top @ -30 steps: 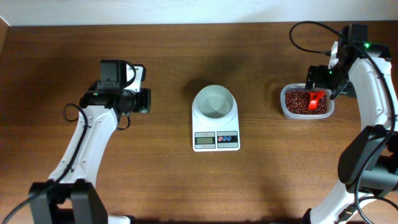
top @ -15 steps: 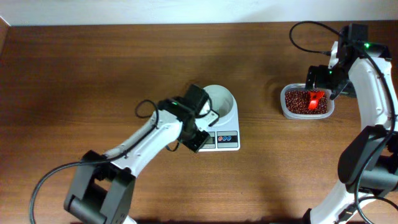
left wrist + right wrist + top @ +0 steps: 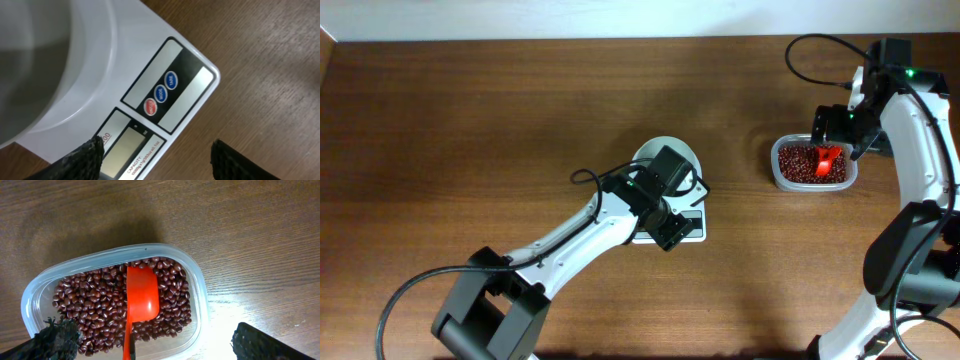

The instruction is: Scoop item into bowl and weigh 50g on scale

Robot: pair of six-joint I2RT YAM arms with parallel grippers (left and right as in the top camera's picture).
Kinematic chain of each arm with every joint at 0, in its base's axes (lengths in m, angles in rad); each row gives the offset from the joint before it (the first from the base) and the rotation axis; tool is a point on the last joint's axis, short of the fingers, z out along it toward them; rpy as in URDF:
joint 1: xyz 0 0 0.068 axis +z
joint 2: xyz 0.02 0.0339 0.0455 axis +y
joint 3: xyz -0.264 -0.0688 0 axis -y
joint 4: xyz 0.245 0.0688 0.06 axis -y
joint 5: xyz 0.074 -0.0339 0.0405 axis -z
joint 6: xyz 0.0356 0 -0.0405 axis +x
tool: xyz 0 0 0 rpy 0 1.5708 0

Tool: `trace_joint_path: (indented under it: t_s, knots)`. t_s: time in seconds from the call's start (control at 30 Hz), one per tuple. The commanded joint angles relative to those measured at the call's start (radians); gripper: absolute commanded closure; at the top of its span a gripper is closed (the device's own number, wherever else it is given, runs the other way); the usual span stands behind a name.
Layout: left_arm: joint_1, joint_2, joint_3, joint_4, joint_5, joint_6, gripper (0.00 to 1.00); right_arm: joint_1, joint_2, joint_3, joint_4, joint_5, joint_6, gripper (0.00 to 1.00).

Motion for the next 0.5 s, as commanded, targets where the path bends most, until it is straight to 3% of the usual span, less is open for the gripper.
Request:
trace_joint_path:
  t_s: [0.0, 0.1, 0.37, 0.47]
  knots:
    - [-0.001, 0.01, 0.007, -0.002, -0.095, -0.08, 0.24, -0.005, 0.002, 0.015, 0.0, -0.002, 0.004, 0.01]
    - [-0.001, 0.024, 0.007, 0.0, -0.212, -0.203, 0.22, -0.005, 0.002, 0.015, 0.0, -0.002, 0.004, 0.01]
    - [-0.001, 0.094, 0.007, 0.051, -0.252, -0.203, 0.18, -0.005, 0.002, 0.015, 0.0, -0.002, 0.004, 0.01]
    - [-0.001, 0.094, 0.007, 0.076, -0.254, -0.203, 0.1, -0.005, 0.002, 0.015, 0.0, -0.002, 0.004, 0.01]
